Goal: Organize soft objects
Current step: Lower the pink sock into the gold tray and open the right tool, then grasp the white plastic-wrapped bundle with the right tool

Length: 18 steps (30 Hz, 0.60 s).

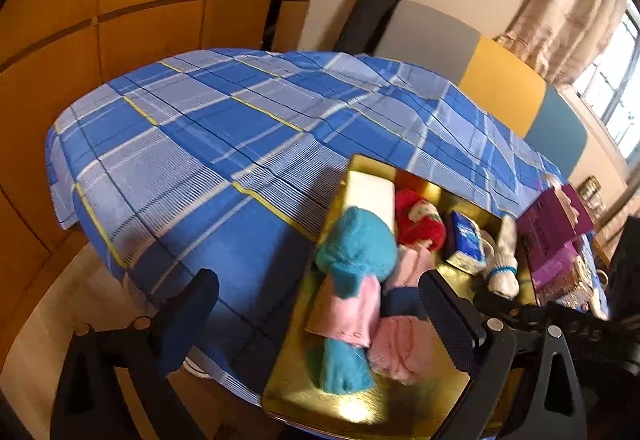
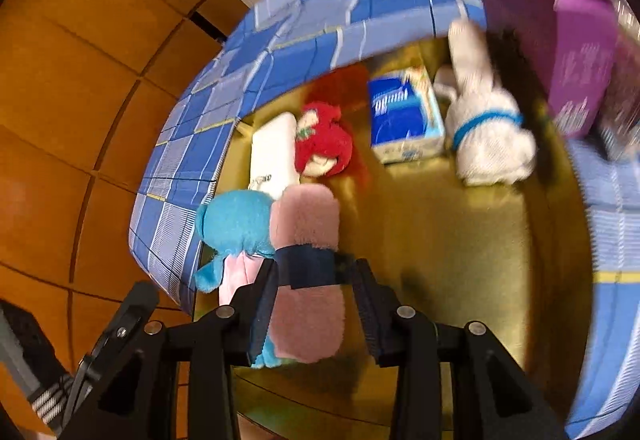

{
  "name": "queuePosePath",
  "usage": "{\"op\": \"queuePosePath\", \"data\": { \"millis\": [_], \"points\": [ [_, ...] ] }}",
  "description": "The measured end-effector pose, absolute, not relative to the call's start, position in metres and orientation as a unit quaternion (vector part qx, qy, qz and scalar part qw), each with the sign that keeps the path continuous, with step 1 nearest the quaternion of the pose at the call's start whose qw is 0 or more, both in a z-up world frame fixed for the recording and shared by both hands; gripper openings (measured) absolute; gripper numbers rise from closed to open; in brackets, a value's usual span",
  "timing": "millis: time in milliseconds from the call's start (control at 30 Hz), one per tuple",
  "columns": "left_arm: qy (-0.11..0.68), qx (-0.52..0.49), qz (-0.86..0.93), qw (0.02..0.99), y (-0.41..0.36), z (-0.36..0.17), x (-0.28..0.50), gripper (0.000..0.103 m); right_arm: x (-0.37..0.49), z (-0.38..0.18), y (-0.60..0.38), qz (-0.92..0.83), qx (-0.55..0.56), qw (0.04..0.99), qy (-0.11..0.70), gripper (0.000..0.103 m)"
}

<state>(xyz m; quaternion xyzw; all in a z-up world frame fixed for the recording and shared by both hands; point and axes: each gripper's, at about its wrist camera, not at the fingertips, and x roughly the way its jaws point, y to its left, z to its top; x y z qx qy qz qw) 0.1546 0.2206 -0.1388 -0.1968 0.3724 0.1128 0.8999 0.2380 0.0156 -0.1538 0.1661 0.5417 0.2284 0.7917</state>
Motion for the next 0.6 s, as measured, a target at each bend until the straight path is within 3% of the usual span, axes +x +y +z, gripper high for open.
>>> {"op": "queuePosePath", "data": {
  "millis": [400, 600],
  "points": [
    [0.376, -0.157, 0.037, 0.912, 0.171, -0.130, 0.157, 0.101, 0.210, -0.091, -0.044, 0.222, 0.054, 0.871, 0.436, 0.038],
    [0.381, -0.140, 0.000, 0.914, 0.138, -0.127, 0.157, 0.101, 0.210, -0.088, -0.091, 0.184, 0.033, 0.887, 0.423, 0.040]
  ]
}}
